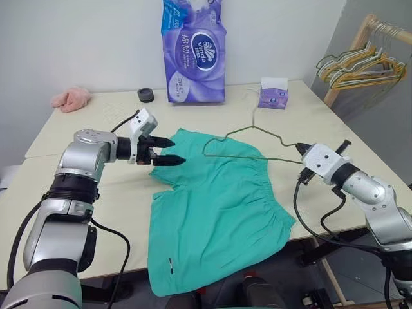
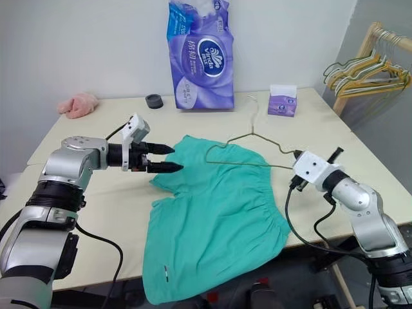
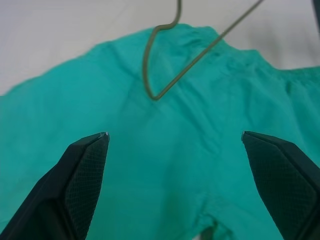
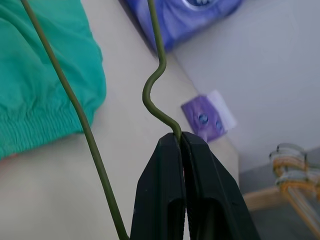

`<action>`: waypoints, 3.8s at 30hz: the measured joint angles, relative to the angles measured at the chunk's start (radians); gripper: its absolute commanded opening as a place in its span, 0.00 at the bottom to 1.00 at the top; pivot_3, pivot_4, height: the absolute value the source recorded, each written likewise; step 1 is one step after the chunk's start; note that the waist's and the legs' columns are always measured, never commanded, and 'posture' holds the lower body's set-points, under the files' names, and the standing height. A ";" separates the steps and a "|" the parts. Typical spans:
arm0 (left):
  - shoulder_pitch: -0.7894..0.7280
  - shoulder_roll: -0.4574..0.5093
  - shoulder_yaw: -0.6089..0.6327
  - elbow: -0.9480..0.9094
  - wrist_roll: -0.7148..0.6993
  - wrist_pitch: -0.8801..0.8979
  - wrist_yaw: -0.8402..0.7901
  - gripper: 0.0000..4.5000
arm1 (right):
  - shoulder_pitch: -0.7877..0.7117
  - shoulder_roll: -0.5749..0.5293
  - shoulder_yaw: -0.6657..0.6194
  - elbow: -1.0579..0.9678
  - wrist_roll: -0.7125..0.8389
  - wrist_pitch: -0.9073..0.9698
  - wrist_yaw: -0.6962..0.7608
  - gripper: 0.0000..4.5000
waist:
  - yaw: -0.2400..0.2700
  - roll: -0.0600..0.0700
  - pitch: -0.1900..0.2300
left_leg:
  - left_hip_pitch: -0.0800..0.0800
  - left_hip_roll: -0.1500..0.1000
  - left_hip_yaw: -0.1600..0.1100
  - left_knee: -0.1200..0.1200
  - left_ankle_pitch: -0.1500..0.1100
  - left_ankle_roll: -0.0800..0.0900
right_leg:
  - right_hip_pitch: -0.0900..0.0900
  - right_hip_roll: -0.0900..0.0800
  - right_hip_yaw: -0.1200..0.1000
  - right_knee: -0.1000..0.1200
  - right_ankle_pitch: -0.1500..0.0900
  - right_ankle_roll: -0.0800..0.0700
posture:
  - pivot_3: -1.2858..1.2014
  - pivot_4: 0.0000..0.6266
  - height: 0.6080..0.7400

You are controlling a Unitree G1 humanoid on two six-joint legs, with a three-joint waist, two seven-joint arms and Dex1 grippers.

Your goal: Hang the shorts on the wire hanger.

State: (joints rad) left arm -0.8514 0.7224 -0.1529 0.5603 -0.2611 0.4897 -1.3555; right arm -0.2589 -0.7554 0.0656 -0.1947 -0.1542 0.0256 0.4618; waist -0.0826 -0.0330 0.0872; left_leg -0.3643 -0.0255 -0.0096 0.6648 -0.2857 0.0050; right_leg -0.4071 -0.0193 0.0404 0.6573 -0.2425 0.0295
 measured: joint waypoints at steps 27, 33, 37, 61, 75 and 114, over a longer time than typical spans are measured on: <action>0.191 0.009 -0.055 -0.235 -0.002 0.082 -0.180 0.80 | -0.005 0.067 0.058 0.000 -0.019 -0.294 0.109 0.00 | -0.002 -0.001 0.000 | 0.000 0.001 0.000 0.001 0.000 0.000 | 0.000 -0.001 0.000 0.002 0.000 -0.001 | 0.47 0.11 1.00; 0.210 0.009 -0.060 -0.245 -0.006 0.092 -0.183 0.40 | -0.007 0.077 0.053 -0.001 0.000 -0.295 0.114 0.00 | -0.002 -0.001 0.000 | 0.000 0.001 0.000 0.001 0.000 0.000 | 0.000 -0.001 0.000 0.002 0.000 -0.001 | 0.47 0.11 1.00; 0.223 0.007 -0.061 -0.262 -0.009 0.096 -0.180 0.12 | -0.007 0.077 0.046 -0.001 0.008 -0.295 0.126 0.00 | -0.002 0.000 0.000 | 0.000 0.001 -0.001 0.001 0.000 0.000 | 0.000 -0.001 0.000 0.002 0.000 -0.001 | 0.47 0.12 1.00; 0.245 -0.062 -0.061 -0.273 0.095 -0.143 0.039 0.00 | 0.136 -0.020 -0.010 -0.175 0.166 -0.119 0.267 0.86 | 0.001 -0.001 0.000 | 0.001 0.001 -0.001 0.001 0.000 0.000 | 0.000 -0.002 0.000 0.002 0.000 -0.001 | 0.46 0.11 1.00; 0.238 -0.059 -0.153 -0.371 0.280 -0.411 0.103 0.00 | 0.010 -0.153 0.039 -0.427 0.463 0.707 0.305 0.86 | -0.001 0.000 0.000 | 0.000 0.001 -0.001 0.001 0.000 0.000 | 0.000 -0.002 -0.001 0.001 0.000 0.000 | 0.46 0.11 1.00; 0.260 -0.135 -0.104 -0.462 0.149 -0.250 0.108 0.59 | -0.163 -0.163 0.289 -0.284 0.304 0.865 0.475 0.00 | -0.002 0.000 0.000 | 0.000 0.001 -0.002 0.001 -0.001 0.001 | 0.000 -0.003 -0.002 0.001 0.000 -0.001 | 0.46 0.09 1.00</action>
State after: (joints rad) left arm -0.5910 0.5875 -0.2567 0.0985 -0.1120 0.2393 -1.2475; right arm -0.4220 -0.9180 0.3543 -0.4790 0.1495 0.8903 0.9367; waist -0.0846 -0.0332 0.0876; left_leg -0.3648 -0.0242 -0.0119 0.6661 -0.2862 0.0055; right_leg -0.4071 -0.0218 0.0382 0.6582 -0.2425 0.0290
